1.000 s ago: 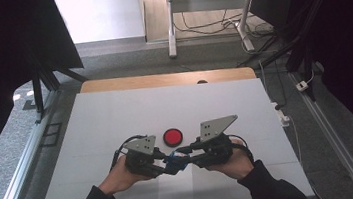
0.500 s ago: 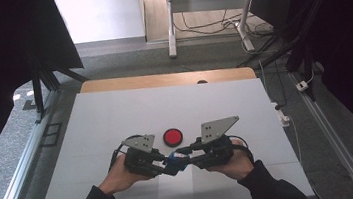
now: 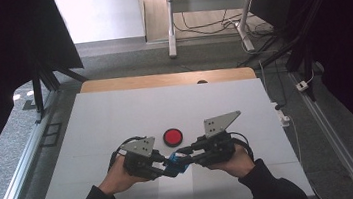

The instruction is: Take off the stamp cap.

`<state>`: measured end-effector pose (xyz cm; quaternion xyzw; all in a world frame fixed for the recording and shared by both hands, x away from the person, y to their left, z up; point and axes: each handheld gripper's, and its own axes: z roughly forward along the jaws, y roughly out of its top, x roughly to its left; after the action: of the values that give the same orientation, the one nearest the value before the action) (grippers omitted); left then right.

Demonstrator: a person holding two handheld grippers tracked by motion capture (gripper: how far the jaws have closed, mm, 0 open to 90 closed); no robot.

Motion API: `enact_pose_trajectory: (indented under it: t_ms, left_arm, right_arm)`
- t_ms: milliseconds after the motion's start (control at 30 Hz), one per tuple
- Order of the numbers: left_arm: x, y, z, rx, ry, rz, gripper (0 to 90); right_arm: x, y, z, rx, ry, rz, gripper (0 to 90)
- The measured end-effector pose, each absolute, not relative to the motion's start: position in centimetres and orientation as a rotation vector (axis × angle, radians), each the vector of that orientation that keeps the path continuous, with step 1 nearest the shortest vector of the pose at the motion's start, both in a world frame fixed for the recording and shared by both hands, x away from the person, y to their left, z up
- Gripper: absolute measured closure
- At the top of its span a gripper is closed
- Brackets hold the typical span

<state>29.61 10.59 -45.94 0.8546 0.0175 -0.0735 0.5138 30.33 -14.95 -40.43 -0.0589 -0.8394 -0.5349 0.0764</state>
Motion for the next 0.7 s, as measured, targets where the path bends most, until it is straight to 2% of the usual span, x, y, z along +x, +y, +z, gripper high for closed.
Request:
enact_pose_trajectory:
  t_ms: [333,700]
  left_arm:
    - [29.9,10.6,-45.9,2.074,0.117,-0.212,69.4]
    - [29.7,10.7,-46.0,2.075,0.082,-0.189,69.4]
  right_arm:
    - [29.2,-14.5,-39.9,-0.103,-2.678,-1.604,71.8]
    - [29.7,-14.8,-40.2,-0.148,-2.585,-1.621,71.9]
